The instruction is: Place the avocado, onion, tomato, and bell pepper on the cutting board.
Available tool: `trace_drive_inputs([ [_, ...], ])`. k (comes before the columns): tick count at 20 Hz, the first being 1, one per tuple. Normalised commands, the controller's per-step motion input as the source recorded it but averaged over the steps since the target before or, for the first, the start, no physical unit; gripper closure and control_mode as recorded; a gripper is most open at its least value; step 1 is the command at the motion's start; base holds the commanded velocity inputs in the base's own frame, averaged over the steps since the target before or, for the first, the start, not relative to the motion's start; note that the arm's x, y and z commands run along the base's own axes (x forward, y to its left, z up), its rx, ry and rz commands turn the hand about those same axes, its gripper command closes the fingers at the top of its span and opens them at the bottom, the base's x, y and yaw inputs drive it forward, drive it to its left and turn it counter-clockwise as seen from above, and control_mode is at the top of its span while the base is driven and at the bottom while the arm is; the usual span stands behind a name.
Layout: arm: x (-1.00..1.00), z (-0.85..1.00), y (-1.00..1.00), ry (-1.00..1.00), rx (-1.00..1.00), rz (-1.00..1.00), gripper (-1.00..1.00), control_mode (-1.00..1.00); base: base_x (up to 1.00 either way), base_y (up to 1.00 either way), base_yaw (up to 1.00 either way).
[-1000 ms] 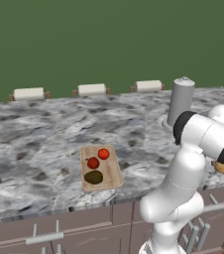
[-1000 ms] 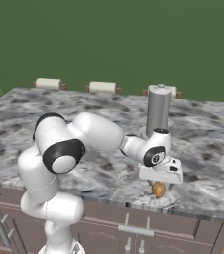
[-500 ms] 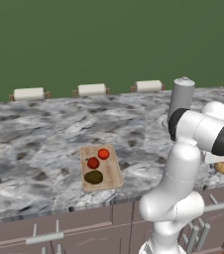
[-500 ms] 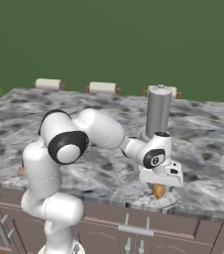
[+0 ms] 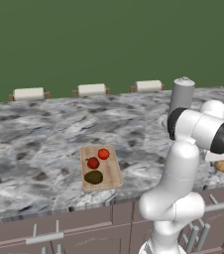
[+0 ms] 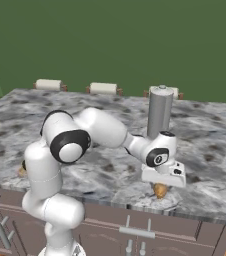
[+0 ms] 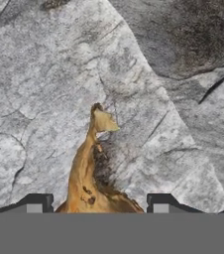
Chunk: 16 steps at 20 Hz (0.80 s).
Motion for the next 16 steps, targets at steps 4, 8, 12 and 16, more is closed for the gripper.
trace_drive_inputs([
  [4, 0.0, 0.38, 0.01, 0.0, 0.08, 0.0, 1.0, -1.0, 0.0, 0.0, 0.0],
  [8, 0.0, 0.57, 0.17, 0.0, 0.07, 0.0, 1.0, -1.0, 0.0, 0.0, 0.0],
  [12, -0.01, 0.44, 0.53, 0.0, 0.04, 0.02, 1.0, -1.0, 0.0, 0.0, 0.0],
  [16, -0.06, 0.32, 0.6, 0.0, 0.01, 0.07, 1.0, -1.0, 0.0, 0.0, 0.0],
])
